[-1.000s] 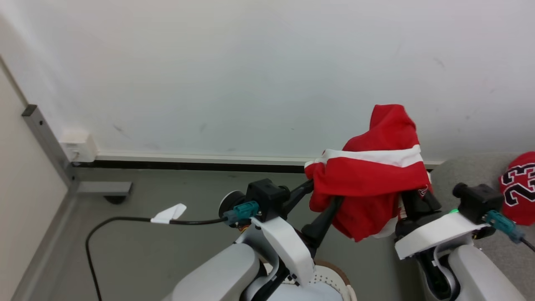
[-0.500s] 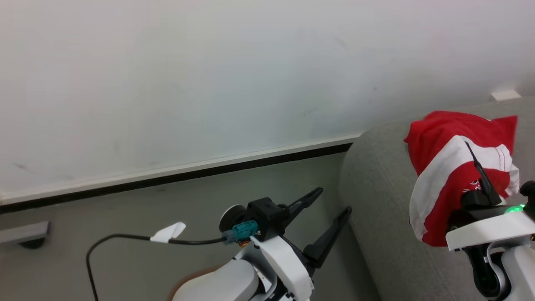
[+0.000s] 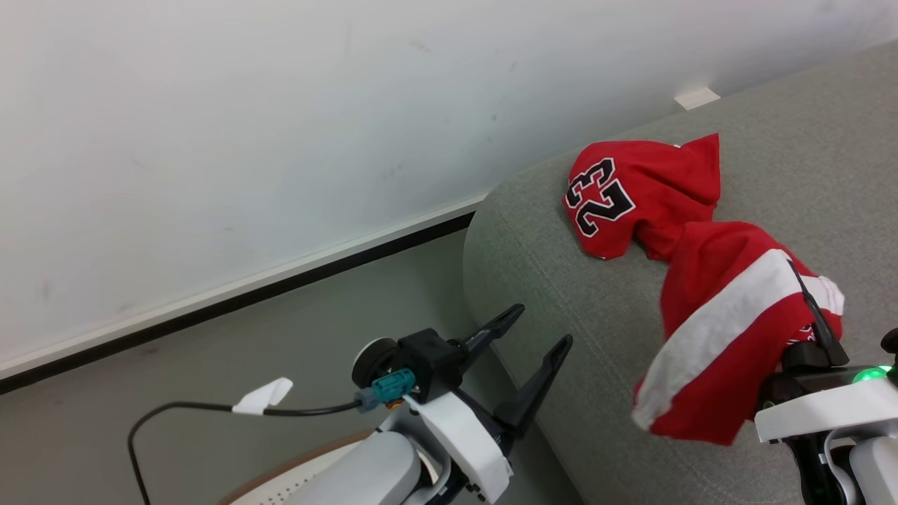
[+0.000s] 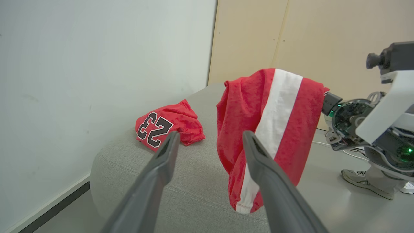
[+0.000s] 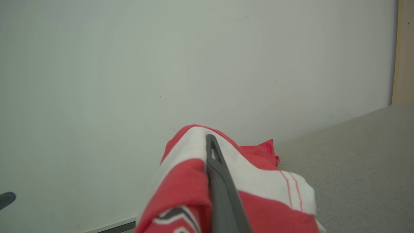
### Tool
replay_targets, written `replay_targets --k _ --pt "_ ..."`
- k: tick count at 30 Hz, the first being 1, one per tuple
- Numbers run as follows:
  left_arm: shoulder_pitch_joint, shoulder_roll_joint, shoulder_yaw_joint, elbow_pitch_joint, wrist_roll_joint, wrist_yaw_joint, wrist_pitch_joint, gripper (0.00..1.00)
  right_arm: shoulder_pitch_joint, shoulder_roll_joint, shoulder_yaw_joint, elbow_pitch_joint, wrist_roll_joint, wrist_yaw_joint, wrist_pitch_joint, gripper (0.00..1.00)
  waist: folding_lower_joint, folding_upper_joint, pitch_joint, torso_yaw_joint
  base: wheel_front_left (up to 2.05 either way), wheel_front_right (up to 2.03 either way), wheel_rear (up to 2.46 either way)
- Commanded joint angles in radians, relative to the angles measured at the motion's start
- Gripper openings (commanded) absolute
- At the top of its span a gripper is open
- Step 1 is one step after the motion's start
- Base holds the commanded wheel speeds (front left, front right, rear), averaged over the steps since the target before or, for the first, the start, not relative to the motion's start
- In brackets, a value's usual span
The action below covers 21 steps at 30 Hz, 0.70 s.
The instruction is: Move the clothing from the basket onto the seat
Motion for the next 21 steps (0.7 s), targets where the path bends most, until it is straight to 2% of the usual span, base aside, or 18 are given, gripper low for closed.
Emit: replay_targets --k 1,5,11,17,21 --pt "0.013 0.000 0.006 0.006 0.017 -0.004 -0.003 1.00 0.004 -0.003 -0.005 -0.009 -0.005 -0.002 0.002 0.00 -0.0001 -0.0001 0.008 -0.011 0.00 0.00 0.00" --pt "0.012 -0.010 0.014 0.010 0.024 -0.012 -0.004 1.00 -0.014 -0.013 -0.022 -0.013 0.003 -0.002 0.018 0.00 -0.0001 -0.0001 0.012 -0.008 0.00 0.00 0.00" --pt "0.007 -0.012 0.016 0.021 0.044 -0.023 -0.004 1.00 -0.081 -0.090 -0.062 0.027 -0.002 -0.002 0.067 0.00 -0.0001 -0.0001 0.035 0.022 0.00 0.00 0.00" --pt "-0.038 -0.003 0.012 0.021 0.060 -0.026 0.006 1.00 -0.188 -0.160 -0.136 0.086 0.013 -0.002 0.099 0.00 -0.0001 -0.0001 0.124 0.077 0.00 0.00 0.00" --pt "-0.070 0.012 0.012 0.009 0.074 -0.024 0.024 1.00 -0.259 -0.210 -0.154 0.172 0.030 -0.002 0.117 0.00 -0.0001 -0.0001 0.204 0.114 0.00 0.00 0.00"
